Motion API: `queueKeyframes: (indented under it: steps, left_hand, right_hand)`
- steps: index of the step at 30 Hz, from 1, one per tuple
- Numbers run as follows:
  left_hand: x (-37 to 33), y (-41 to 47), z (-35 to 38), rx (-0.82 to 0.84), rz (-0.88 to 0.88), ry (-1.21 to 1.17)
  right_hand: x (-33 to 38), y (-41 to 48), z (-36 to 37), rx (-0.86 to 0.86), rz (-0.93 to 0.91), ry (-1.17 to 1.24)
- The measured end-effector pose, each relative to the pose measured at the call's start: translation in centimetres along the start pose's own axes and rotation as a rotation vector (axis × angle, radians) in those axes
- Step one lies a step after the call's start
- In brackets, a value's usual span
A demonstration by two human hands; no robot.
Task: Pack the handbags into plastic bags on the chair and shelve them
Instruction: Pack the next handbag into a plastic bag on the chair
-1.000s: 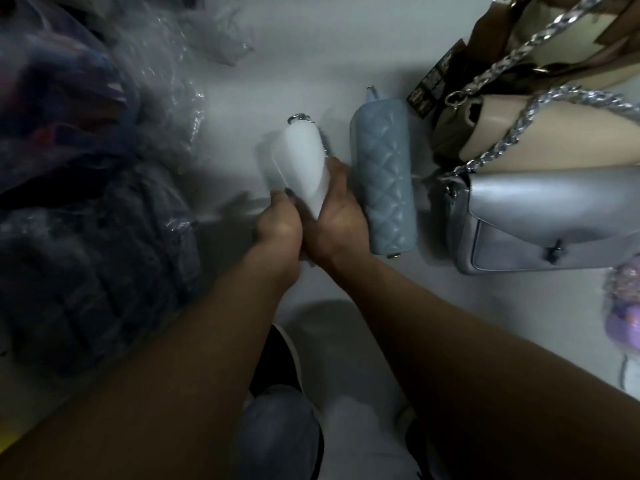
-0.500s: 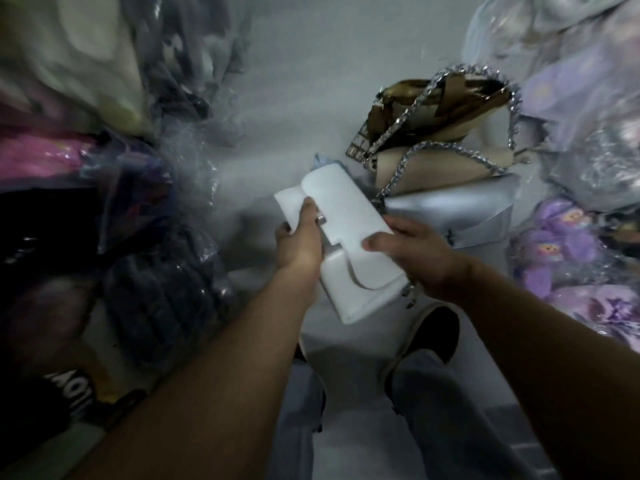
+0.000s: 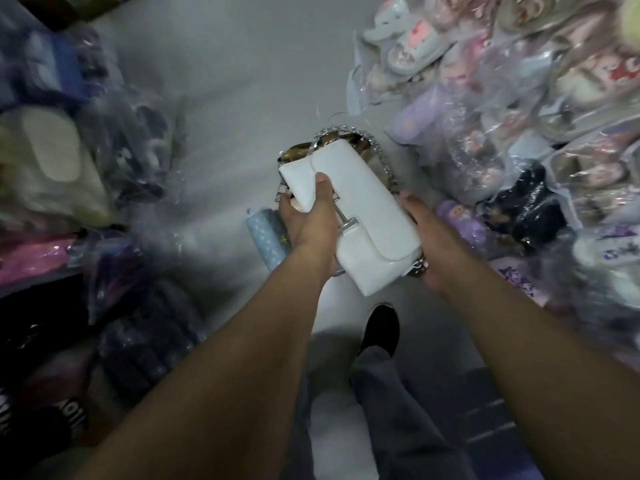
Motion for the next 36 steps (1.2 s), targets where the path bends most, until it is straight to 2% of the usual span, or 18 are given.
queueKeyframes:
  steps: [4, 7, 9, 12, 16, 20, 23, 26, 28, 31, 34, 36]
  left_hand:
    - [0.1, -2.6, 5.4, 0.018, 0.106, 0.138]
    - [0.6, -4.6, 7.9, 0.076, 0.232, 0.311]
    - [1.5, -4.9, 9.4, 0.112, 0.275, 0.342]
    - [3.1, -5.2, 10.9, 0.182, 0.314, 0.335]
    - [2.9, -6.2, 11.5, 0.285, 0.333, 0.403]
    - [2.3, -7.8, 12.7, 0.311, 0.375, 0.534]
    - [3.5, -10.0, 13.6, 0.291, 0.428, 0.603]
    - [6.1, -11.8, 14.2, 0.307, 0.51, 0.769]
    - [8.4, -13.1, 15.0, 0.326, 0.559, 0.86]
    - [11.7, -15.6, 15.9, 0.338, 0.564, 1.001]
    - [15.2, -18.2, 16.0, 0.341, 0.562, 1.03]
    - [17.8, -19.9, 15.8, 0.38, 0.644, 1.1]
  right_hand:
    - [0.8, 0.9, -4.9, -0.109, -0.038, 0.401]
    - [1.2, -0.6, -7.3, -0.124, -0.088, 0.603]
    - [0.8, -1.1, -9.0, -0.113, -0.108, 0.687]
    - [0.0, -1.9, -10.3, -0.169, -0.138, 0.63]
    - [-1.7, -3.8, -12.8, -0.407, -0.173, 0.672]
    - [-3.6, -6.5, -15.2, -0.384, -0.245, 0.765]
    - [-5.3, -8.5, -17.8, -0.456, -0.252, 0.817]
    - [-7.6, -10.5, -20.4, -0.588, -0.176, 0.822]
    - [-9.5, -12.0, -22.9, -0.747, -0.125, 0.81]
    - [-12.2, -14.2, -26.5, -0.918, -0.14, 0.764]
    - [-15.4, -16.4, -29.7, -0.946, -0.204, 0.78]
    - [-17.7, -17.8, -31.7, -0.94, -0.219, 0.779]
Point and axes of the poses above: each hand's wrist, its own y-axis towards the middle knuckle, its own z-axis out of the palm, x = y × z, the point moved 2 cm from there along y, towards the middle knuckle, and after that the axes turned 6 degrees about y, right-handed, at the moved point
